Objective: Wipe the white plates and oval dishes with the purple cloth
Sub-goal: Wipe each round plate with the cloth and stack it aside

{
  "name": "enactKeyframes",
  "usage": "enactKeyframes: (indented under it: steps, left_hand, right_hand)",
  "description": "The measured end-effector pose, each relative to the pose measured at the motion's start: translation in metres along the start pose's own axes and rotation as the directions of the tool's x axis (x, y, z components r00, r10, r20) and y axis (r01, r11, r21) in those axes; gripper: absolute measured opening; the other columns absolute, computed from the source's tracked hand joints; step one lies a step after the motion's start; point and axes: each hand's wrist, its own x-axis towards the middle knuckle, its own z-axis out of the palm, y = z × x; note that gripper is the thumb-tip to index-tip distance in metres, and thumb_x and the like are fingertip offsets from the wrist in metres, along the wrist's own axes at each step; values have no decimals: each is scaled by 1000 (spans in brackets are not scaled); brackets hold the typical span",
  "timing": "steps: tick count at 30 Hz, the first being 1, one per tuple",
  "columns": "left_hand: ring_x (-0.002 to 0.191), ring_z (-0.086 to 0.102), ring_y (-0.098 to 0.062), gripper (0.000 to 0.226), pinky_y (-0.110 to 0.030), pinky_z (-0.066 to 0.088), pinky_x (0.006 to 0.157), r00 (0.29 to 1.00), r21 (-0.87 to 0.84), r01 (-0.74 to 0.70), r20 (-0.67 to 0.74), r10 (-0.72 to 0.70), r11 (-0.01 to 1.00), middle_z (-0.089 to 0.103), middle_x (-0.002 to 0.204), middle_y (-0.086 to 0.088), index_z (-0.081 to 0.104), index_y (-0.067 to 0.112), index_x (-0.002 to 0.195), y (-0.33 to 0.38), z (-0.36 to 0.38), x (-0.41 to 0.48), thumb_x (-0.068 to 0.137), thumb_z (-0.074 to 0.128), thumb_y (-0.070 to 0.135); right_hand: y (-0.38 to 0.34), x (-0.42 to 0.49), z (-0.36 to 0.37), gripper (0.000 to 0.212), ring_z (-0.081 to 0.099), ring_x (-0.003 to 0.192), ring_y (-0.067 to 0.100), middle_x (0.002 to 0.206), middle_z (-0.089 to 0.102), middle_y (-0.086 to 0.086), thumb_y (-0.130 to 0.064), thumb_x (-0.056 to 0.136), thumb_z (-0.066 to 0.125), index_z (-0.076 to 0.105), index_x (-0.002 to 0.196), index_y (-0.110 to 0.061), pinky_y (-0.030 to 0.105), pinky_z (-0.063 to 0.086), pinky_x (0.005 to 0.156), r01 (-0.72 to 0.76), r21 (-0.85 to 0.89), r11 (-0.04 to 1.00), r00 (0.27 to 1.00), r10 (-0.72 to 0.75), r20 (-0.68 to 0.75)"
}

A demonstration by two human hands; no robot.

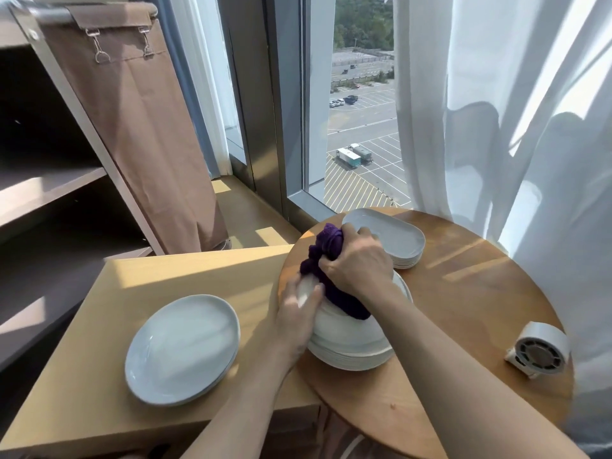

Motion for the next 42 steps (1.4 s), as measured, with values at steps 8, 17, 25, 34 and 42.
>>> enactKeyframes:
  steps: [8,17,25,34,42]
  left_hand:
    - [140,39,-15,59,-32,32,117,998,242,61,-50,-50,968,41,153,3,43,35,151,-8,-2,6,97,65,36]
    - [137,45,-22,67,-43,40,116,979,120,187,-101,-175,975,45,153,-2,46,29,151,14,1,5,89,72,32]
    - [132,46,-25,99,-48,45,111,970,213,207,-171,-172,955,44,147,-1,33,24,155,34,-1,10,65,76,31]
    - [98,69,-34,43,-47,63,81,953,-67,267,-133,-273,961,70,112,-20,67,2,111,51,-29,-5,70,81,0]
    - [105,68,-25,66,-53,61,83,978,133,-68,-184,93,989,66,115,-4,51,25,109,79,-83,-51,55,89,18]
  right_hand:
    - [19,-10,-16,53,56,108,34,108,51,5,-51,79,70,50,118,-21,37,39,76,-112,22,993,994,112,-15]
    - [18,-97,-26,37,51,95,17,98,56,-9,-44,73,74,55,104,-33,34,41,79,-53,351,935,988,100,-117]
    - [30,-145,-2,47,52,87,-4,103,57,-19,-43,74,77,55,116,-42,2,37,75,73,521,850,950,100,-296]
    - [41,-169,9,52,62,100,1,109,62,-19,-42,75,78,53,121,-46,6,41,84,223,603,766,937,2,-350]
    - [24,-190,20,50,68,101,16,109,68,-10,-37,75,80,61,121,-30,32,54,87,245,714,656,955,-37,-294]
